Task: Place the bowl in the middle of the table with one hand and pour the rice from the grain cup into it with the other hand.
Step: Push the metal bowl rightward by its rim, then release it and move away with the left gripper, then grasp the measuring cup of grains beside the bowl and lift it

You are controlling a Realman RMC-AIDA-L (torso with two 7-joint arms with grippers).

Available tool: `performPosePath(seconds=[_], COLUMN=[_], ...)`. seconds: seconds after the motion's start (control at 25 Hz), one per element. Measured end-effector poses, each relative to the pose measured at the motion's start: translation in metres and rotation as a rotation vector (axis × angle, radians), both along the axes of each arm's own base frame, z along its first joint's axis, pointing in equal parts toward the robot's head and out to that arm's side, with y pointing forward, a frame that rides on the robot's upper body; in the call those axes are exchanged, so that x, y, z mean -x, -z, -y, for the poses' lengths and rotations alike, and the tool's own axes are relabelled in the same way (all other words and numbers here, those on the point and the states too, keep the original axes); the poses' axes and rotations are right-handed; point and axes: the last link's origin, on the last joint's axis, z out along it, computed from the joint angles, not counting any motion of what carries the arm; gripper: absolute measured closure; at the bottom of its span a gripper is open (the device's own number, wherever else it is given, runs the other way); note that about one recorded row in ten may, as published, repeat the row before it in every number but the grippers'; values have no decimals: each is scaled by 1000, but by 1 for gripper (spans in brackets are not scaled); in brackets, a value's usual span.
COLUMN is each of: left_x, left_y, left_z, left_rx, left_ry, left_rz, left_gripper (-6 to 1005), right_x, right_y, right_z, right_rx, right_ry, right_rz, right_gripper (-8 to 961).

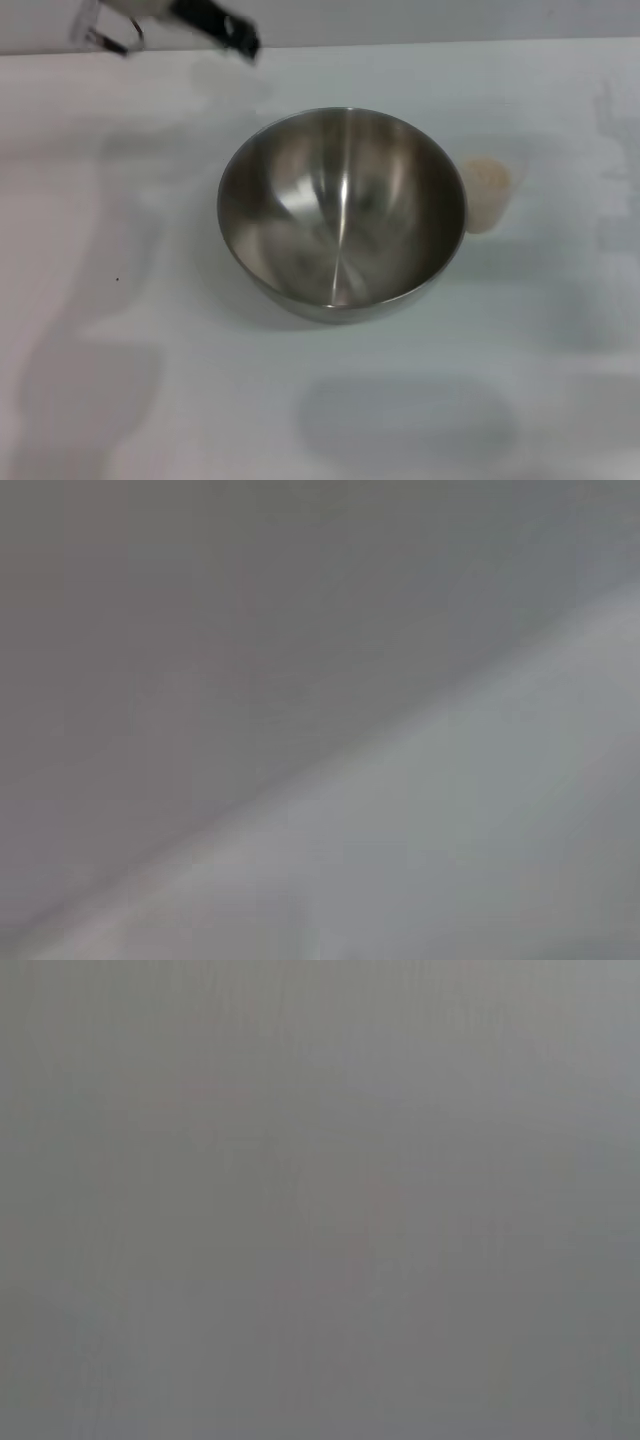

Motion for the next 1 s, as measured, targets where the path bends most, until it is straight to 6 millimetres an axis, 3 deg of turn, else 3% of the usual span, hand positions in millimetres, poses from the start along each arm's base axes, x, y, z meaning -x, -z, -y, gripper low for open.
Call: performPosePath(seconds=[0.12,0.16,0.36,1.0], left_x=[2,11,34,65], left_y=[-19,-30,-44,-61], left_z=[0,1,11,47], left_rx=[-142,-241,-463,-1064], left_ry=[84,138,259,436], left_rz=[131,205,294,248], left_gripper=[672,672,672,672], right_x=[0,0,0,8], right_y=[-2,-5,-11,-15], right_z=[-3,-4,-7,-18], right_rx=[-6,-21,-46,-50], right_ry=[5,10,16,3], right_rz=[-1,-8,-18,-16], right_gripper=[366,366,366,366])
